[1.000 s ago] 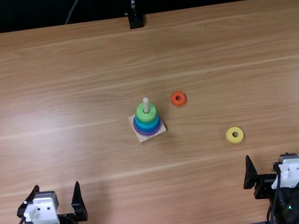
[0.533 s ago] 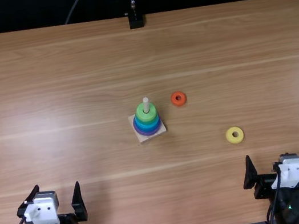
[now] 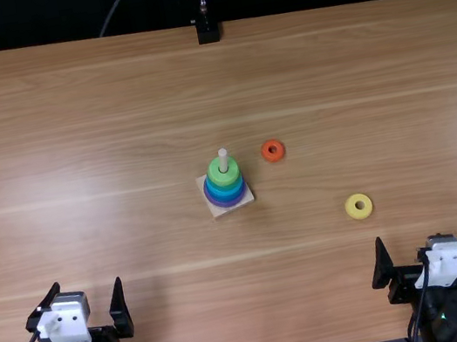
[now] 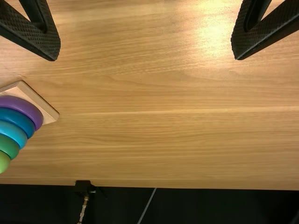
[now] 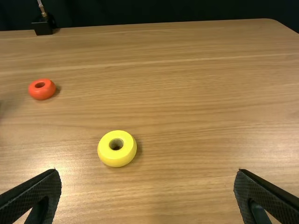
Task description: Build the Hanoi tower: stack the rings onto the peg from bottom to top in this color order: purple, dark blue, light blue, dark green, light green, yellow, orange.
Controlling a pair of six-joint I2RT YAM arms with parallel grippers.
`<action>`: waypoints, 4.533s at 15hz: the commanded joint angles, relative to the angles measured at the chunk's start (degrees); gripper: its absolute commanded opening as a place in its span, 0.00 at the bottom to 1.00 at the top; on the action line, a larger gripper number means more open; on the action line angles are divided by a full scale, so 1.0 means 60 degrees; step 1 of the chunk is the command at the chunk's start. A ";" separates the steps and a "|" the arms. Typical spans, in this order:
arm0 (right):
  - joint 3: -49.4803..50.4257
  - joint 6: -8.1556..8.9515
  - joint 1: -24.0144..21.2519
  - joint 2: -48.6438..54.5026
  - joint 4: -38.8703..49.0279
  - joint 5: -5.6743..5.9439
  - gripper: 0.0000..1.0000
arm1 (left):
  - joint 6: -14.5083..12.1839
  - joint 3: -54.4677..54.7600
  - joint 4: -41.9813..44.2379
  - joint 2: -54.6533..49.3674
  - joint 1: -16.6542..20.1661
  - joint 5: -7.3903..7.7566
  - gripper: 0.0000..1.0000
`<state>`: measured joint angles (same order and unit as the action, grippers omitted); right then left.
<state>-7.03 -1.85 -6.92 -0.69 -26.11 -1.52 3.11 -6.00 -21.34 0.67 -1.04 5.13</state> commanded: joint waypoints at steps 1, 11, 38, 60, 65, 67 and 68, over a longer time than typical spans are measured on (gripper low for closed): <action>0.0922 -0.0061 0.0010 0.0115 -0.0528 -0.0010 1.00 | -0.0132 0.1000 -0.0697 -0.0111 0.0056 0.0253 1.00; -0.5435 0.0044 0.0714 -0.3958 0.1370 0.0130 1.00 | -0.0132 0.1000 -0.0697 -0.0111 0.0056 0.0253 1.00; -0.9317 0.2259 0.1622 -1.6204 -0.3130 0.0605 1.00 | -0.0132 0.1000 -0.0697 -0.0111 0.0056 0.0253 1.00; -0.9405 0.2294 0.1651 -1.7434 -0.2673 0.0921 1.00 | -0.0132 0.1000 -0.0697 -0.0111 0.0056 0.0253 1.00; -0.9332 0.2435 0.1651 -1.7419 -0.2409 0.1484 0.26 | -0.0132 0.1000 -0.0697 -0.0111 0.0056 0.0253 1.00; -0.9346 0.2945 0.1695 -1.7405 -0.2532 0.1501 0.17 | -0.0132 0.1000 -0.0697 -0.0111 0.0056 0.0253 1.00; -0.9317 0.2980 0.1739 -1.7405 -0.2567 0.1519 0.17 | -0.0132 0.1000 -0.0697 -0.0111 0.0056 0.0253 1.00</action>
<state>-63.05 13.91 2.90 -104.29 -41.25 5.39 3.01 -6.00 -21.34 0.67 -1.04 5.13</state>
